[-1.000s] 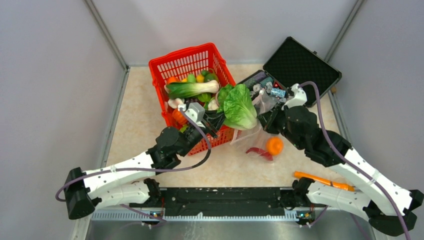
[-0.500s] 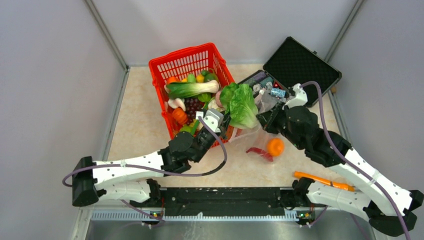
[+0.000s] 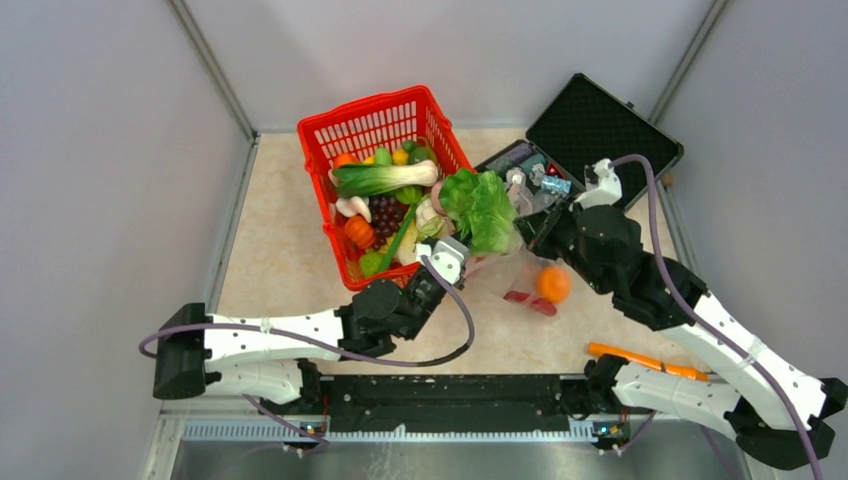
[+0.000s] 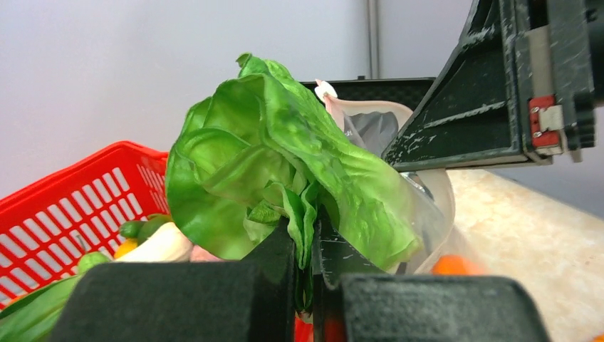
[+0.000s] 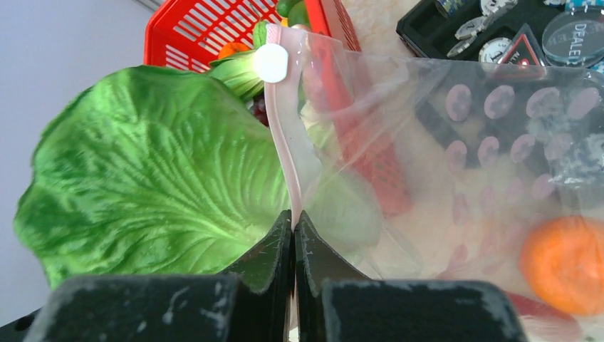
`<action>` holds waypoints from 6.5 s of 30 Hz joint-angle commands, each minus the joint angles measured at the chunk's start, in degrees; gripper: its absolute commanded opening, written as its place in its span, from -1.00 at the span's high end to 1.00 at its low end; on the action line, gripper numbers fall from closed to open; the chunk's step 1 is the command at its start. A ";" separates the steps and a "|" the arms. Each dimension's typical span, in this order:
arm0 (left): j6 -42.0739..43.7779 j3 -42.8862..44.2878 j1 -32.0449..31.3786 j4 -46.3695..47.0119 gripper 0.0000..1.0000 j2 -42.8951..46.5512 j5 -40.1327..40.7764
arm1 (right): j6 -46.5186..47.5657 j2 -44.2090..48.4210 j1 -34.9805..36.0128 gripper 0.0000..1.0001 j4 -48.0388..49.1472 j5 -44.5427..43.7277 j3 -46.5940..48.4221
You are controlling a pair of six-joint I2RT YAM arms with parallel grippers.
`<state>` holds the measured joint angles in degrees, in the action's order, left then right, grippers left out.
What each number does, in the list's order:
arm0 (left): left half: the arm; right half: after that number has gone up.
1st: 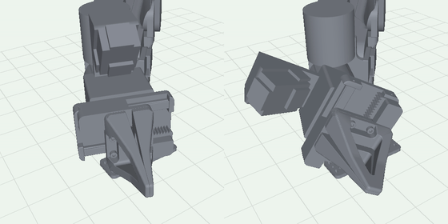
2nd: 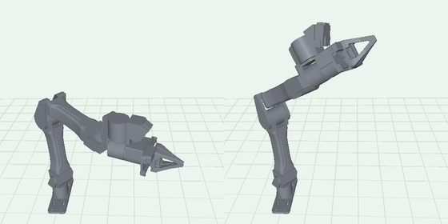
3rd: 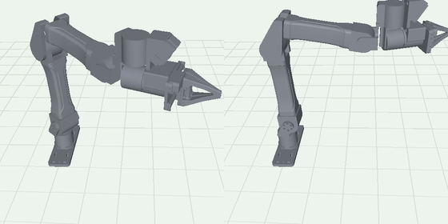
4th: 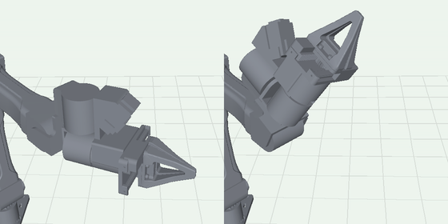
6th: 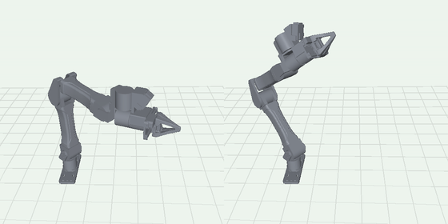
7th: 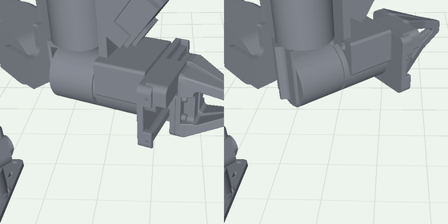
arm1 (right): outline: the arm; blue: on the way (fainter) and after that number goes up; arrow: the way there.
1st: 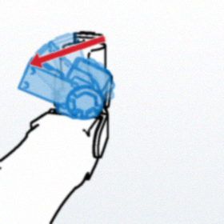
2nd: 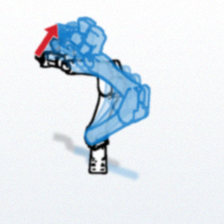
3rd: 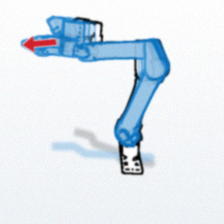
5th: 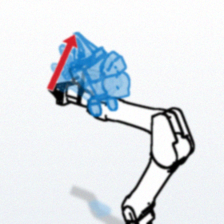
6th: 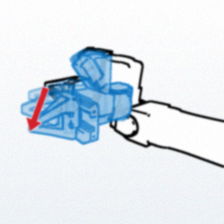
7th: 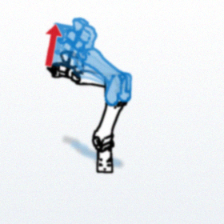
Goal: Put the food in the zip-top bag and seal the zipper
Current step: Place the fake vegetable in the zipper food storage bag.
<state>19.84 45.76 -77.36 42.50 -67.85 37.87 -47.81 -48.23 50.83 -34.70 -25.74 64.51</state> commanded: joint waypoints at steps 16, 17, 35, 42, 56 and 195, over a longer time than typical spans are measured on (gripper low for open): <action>16.02 6.35 -0.51 6.32 1.00 -2.80 12.56 | 3.66 -4.41 -0.31 1.00 -4.57 2.29 4.52; 16.36 6.27 -0.63 6.77 1.00 -2.93 12.80 | 4.06 -4.22 -0.36 1.00 -5.25 2.35 4.99; -0.87 11.43 -3.30 -3.72 1.00 -3.13 -22.04 | 5.58 6.36 -0.34 1.00 -18.13 -1.50 11.00; -9.09 12.46 -0.40 -5.20 1.00 -3.81 -26.26 | 5.91 5.56 -0.35 1.00 -20.22 -6.53 11.44; -37.75 15.13 15.13 -12.24 1.00 -3.15 -45.05 | 9.74 2.18 -0.38 1.00 -16.20 -5.28 9.30; -37.90 6.68 9.71 -37.07 -0.82 6.63 -46.65 | 10.57 -1.01 -1.39 1.00 -12.41 -8.12 15.69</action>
<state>-13.08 53.34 -62.87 3.77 -61.21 -13.52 -37.06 -48.62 49.69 -51.75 -32.14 78.76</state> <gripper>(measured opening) 0.897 0.004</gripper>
